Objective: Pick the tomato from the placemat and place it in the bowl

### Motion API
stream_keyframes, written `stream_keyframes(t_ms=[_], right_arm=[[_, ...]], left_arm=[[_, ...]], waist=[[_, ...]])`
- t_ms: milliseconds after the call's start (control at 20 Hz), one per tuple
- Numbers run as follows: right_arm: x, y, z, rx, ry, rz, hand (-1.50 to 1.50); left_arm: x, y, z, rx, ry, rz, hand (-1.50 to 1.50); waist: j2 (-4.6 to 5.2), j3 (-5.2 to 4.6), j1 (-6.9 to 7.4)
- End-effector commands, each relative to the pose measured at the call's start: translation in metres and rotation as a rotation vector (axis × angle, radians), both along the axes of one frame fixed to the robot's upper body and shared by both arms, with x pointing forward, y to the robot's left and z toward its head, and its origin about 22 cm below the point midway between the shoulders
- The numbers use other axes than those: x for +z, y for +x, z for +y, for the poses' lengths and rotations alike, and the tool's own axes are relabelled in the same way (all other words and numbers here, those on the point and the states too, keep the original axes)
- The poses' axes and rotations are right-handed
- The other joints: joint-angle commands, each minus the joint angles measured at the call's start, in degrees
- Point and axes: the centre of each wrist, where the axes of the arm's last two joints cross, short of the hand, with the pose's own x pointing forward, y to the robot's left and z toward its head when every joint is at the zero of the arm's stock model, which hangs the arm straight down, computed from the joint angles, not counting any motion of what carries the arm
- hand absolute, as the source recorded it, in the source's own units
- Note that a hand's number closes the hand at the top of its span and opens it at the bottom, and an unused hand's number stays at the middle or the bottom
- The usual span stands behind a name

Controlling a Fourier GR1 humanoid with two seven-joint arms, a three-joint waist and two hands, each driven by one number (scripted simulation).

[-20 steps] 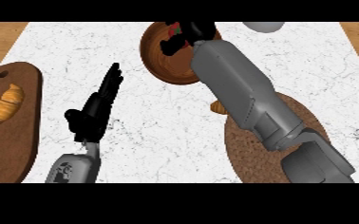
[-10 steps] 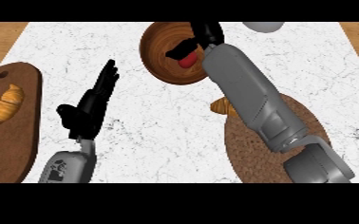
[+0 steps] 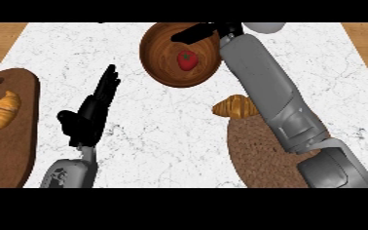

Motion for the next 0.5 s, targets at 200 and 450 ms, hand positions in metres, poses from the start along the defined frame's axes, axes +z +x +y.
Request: stream_keyframes(t_ms=[200,450], right_arm=[[0.002,-0.001,-0.047,0.051,0.189,0.054,-1.5],[-0.005,-0.008,-0.101,0.124,0.205,0.068,-1.5]], left_arm=[[0.004,0.007,0.005,0.011,0.006,-0.004,0.0],[0.009,0.0,0.005,0.016,0.013,0.0,0.0]], waist=[[-0.27,0.0,-0.96],[-0.29,0.0,-0.98]])
